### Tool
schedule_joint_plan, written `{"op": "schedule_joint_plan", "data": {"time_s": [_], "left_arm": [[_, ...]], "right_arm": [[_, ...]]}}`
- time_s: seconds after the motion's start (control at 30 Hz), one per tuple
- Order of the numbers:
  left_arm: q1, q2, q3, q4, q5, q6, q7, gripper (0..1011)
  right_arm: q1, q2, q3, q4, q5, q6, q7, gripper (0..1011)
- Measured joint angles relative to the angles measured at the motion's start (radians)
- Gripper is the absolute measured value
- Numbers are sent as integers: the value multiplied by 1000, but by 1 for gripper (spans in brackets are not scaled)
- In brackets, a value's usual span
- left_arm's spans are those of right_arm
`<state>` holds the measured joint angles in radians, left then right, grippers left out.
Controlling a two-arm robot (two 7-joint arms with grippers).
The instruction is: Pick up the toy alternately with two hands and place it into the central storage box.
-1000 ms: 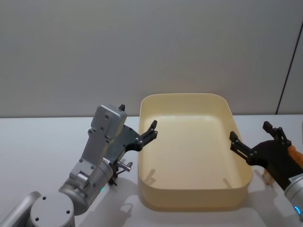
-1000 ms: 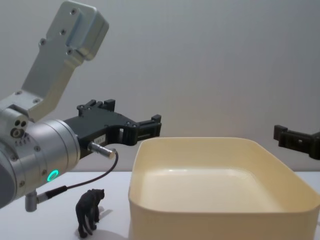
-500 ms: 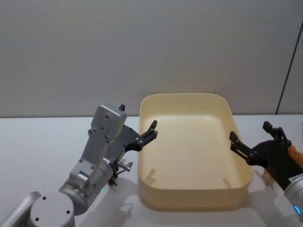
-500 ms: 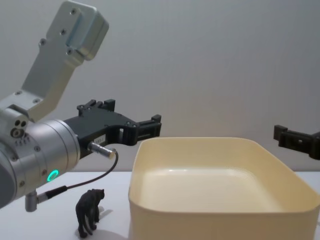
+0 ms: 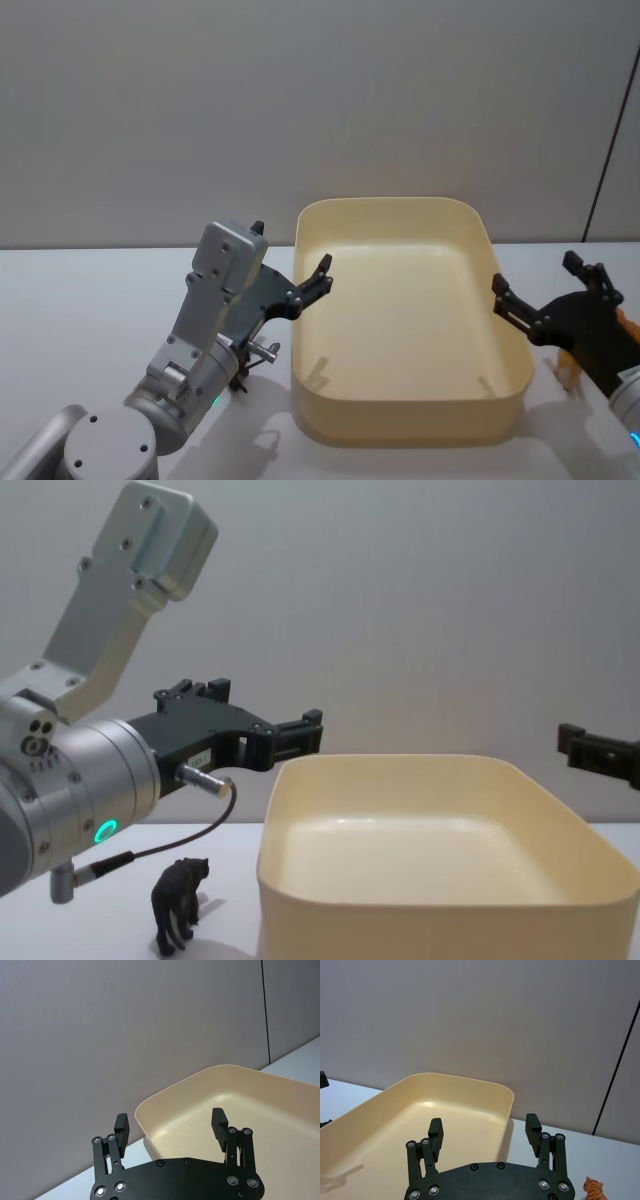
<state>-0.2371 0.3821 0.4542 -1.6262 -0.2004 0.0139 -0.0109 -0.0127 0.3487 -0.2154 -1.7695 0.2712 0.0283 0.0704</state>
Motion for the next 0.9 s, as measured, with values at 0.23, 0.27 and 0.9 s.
{"op": "schedule_joint_plan", "data": {"time_s": [0.23,0.27,0.9], "left_arm": [[0,0,0,0,0,0,0,1002],[0,0,0,0,0,0,0,1002],[0,0,0,0,0,0,0,1001]], "right_arm": [[-24,26,17,-29,-5,5,-19,1001],[-27,28,18,-32,-5,7,-22,1001],[-126,88,71,-96,56,92,-109,1001]]}}
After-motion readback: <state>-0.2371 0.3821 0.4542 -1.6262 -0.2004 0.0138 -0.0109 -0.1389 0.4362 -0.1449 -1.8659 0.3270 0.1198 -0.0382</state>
